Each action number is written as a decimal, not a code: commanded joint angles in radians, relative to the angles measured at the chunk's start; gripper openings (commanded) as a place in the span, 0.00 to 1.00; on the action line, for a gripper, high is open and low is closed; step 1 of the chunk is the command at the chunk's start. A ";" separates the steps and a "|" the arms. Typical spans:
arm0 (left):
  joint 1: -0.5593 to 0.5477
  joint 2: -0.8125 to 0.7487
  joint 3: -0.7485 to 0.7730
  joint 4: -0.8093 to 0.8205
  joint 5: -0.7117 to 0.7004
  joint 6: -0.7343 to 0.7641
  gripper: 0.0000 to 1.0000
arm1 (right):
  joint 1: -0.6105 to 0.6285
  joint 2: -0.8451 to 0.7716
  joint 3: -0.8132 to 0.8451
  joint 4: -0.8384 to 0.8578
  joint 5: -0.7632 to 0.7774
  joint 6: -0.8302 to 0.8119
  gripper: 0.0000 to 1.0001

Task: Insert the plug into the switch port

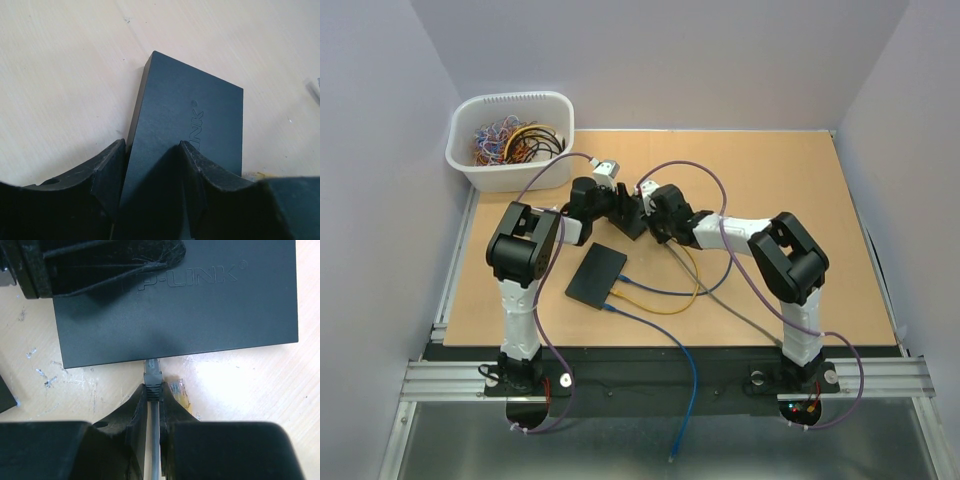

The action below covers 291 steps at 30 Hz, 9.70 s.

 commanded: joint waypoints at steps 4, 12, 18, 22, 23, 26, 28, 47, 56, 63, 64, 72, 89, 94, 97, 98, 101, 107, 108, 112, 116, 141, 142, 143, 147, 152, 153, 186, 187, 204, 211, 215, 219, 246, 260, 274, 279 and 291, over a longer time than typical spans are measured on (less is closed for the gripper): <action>-0.219 0.109 -0.065 -0.263 0.531 -0.208 0.56 | 0.021 -0.026 0.098 0.755 -0.233 0.073 0.01; -0.214 0.119 0.053 -0.378 0.494 -0.183 0.57 | 0.020 -0.077 -0.026 0.752 -0.141 0.113 0.00; -0.199 0.151 0.163 -0.476 0.459 -0.148 0.57 | 0.020 -0.117 -0.106 0.745 -0.057 0.130 0.00; -0.186 0.200 0.281 -0.524 0.454 -0.145 0.57 | 0.021 -0.122 -0.092 0.702 0.029 0.168 0.00; -0.186 0.206 0.300 -0.532 0.455 -0.145 0.57 | 0.020 -0.118 -0.085 0.690 0.044 0.168 0.01; -0.186 0.223 0.369 -0.559 0.454 -0.146 0.57 | 0.020 -0.102 -0.059 0.644 0.130 0.209 0.01; -0.183 0.227 0.412 -0.576 0.430 -0.149 0.57 | 0.020 -0.086 -0.048 0.622 0.196 0.226 0.00; -0.059 0.243 0.761 -0.831 0.230 -0.100 0.60 | 0.020 -0.123 -0.068 0.510 0.261 0.302 0.51; 0.016 0.149 0.803 -0.848 0.149 -0.106 0.65 | 0.021 -0.287 -0.174 0.490 0.287 0.285 0.57; 0.036 0.001 0.766 -0.854 0.031 -0.126 0.67 | 0.017 -0.382 -0.215 0.369 0.414 0.300 0.65; 0.036 -0.047 0.713 -0.854 0.005 -0.145 0.67 | 0.006 -0.382 -0.217 0.351 0.428 0.306 0.68; -0.028 -0.299 0.306 -0.739 -0.066 -0.232 0.67 | -0.235 -0.304 -0.169 0.209 0.115 0.498 0.68; -0.124 -0.240 0.162 -0.637 -0.121 -0.243 0.66 | -0.415 0.075 0.029 0.252 -0.331 0.631 0.63; -0.124 -0.231 0.168 -0.645 -0.132 -0.240 0.66 | -0.411 0.102 0.006 0.323 -0.405 0.688 0.61; -0.120 -0.237 0.159 -0.653 -0.150 -0.234 0.66 | -0.399 0.103 -0.029 0.364 -0.437 0.717 0.60; -0.120 -0.236 0.157 -0.657 -0.155 -0.234 0.66 | -0.393 0.102 -0.036 0.373 -0.440 0.722 0.60; -0.113 -0.249 0.137 -0.673 -0.196 -0.244 0.66 | -0.362 0.106 -0.043 0.386 -0.445 0.731 0.59; -0.107 -0.326 0.094 -0.723 -0.282 -0.255 0.66 | -0.307 0.124 -0.020 0.389 -0.443 0.739 0.59; -0.107 -0.335 0.091 -0.736 -0.294 -0.258 0.66 | -0.300 0.125 -0.016 0.389 -0.445 0.739 0.59; -0.102 -0.381 0.086 -0.804 -0.351 -0.257 0.66 | -0.254 0.139 -0.005 0.386 -0.443 0.749 0.59; -0.096 -0.433 0.079 -0.852 -0.388 -0.258 0.66 | -0.220 0.141 -0.008 0.386 -0.436 0.748 0.59; -0.093 -0.915 -0.033 -0.728 -0.471 -0.192 0.66 | -0.146 -0.452 -0.084 0.174 -0.419 0.432 1.00; -0.093 -0.929 -0.041 -0.717 -0.479 -0.188 0.66 | -0.131 -0.524 -0.135 0.166 -0.425 0.426 1.00; -0.093 -0.955 -0.056 -0.711 -0.480 -0.183 0.66 | -0.123 -0.555 -0.160 0.156 -0.437 0.424 1.00; -0.091 -1.013 -0.093 -0.703 -0.499 -0.165 0.66 | -0.079 -0.730 -0.319 0.150 -0.472 0.436 1.00; -0.091 -1.111 -0.147 -0.708 -0.557 -0.140 0.67 | -0.014 -0.914 -0.509 0.146 -0.541 0.481 1.00; -0.090 -1.125 -0.154 -0.708 -0.571 -0.136 0.67 | -0.005 -0.972 -0.564 0.145 -0.548 0.492 1.00; -0.078 -1.268 -0.897 0.276 -1.332 0.151 0.67 | 0.017 -1.198 -0.838 0.116 -0.549 0.607 1.00; -0.070 -1.253 -0.909 0.344 -1.330 0.156 0.68 | 0.017 -1.197 -0.839 0.116 -0.548 0.605 1.00; 0.113 -0.718 -0.906 0.907 -1.103 0.306 0.75 | 0.018 -1.158 -0.833 0.111 -0.546 0.601 1.00; 0.146 -0.624 -0.891 0.953 -0.937 0.334 0.74 | 0.018 -1.146 -0.835 0.111 -0.548 0.596 1.00; 0.142 -0.619 -0.856 0.871 -0.960 0.325 0.79 | 0.018 -1.134 -0.827 0.116 -0.542 0.585 1.00; 0.154 -0.596 -0.840 0.937 -0.951 0.345 0.80 | 0.018 -1.111 -0.823 0.130 -0.543 0.584 1.00; 0.160 -0.598 -0.826 0.887 -0.945 0.331 0.99 | 0.029 -1.060 -0.893 0.381 -0.543 0.575 1.00; 0.162 -0.598 -0.822 0.880 -0.942 0.329 0.99 | 0.030 -0.791 -0.784 0.455 -0.618 0.546 1.00; 0.163 -0.601 -0.825 0.883 -0.936 0.329 0.99 | 0.029 -0.743 -0.640 0.304 -0.062 0.237 1.00; 0.173 -0.604 -0.831 0.884 -0.851 0.348 0.99 | 0.021 -0.767 -0.625 0.304 0.118 0.155 1.00; 0.191 -0.607 -0.803 0.827 -0.881 0.314 0.99 | -0.322 -0.836 -0.812 0.550 0.391 0.167 1.00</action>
